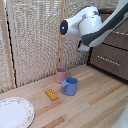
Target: Propose to navigate your clamp on the clench of the first drawer. Use gentle force to register to the cabinet. Send posterior your swing mandate till over it lurks, a cup of pink essence. Fortify your grip after aiming concentric with the pink cup’s periphery. Manoeuvre the pink towards the cabinet's top. Drop your compression till the cup is resting inside.
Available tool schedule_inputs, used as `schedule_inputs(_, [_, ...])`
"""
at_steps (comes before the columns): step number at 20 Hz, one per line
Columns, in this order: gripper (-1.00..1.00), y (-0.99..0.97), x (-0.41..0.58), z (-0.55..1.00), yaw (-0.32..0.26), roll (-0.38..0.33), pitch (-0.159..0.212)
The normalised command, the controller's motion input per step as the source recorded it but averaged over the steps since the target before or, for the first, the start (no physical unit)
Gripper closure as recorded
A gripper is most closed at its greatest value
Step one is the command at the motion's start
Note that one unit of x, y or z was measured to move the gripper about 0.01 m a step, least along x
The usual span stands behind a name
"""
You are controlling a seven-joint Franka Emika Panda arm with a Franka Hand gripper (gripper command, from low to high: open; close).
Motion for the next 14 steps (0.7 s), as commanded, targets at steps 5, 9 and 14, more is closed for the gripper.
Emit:
schedule_inputs(5, [-1.00, -0.65, -0.182, 0.19, 0.080, -0.142, -0.026])
schedule_inputs(9, [-1.00, -0.57, -0.084, -0.05, 0.112, -0.063, -0.001])
schedule_inputs(14, [-1.00, -0.52, -0.003, -0.03, 0.131, -0.021, 0.000])
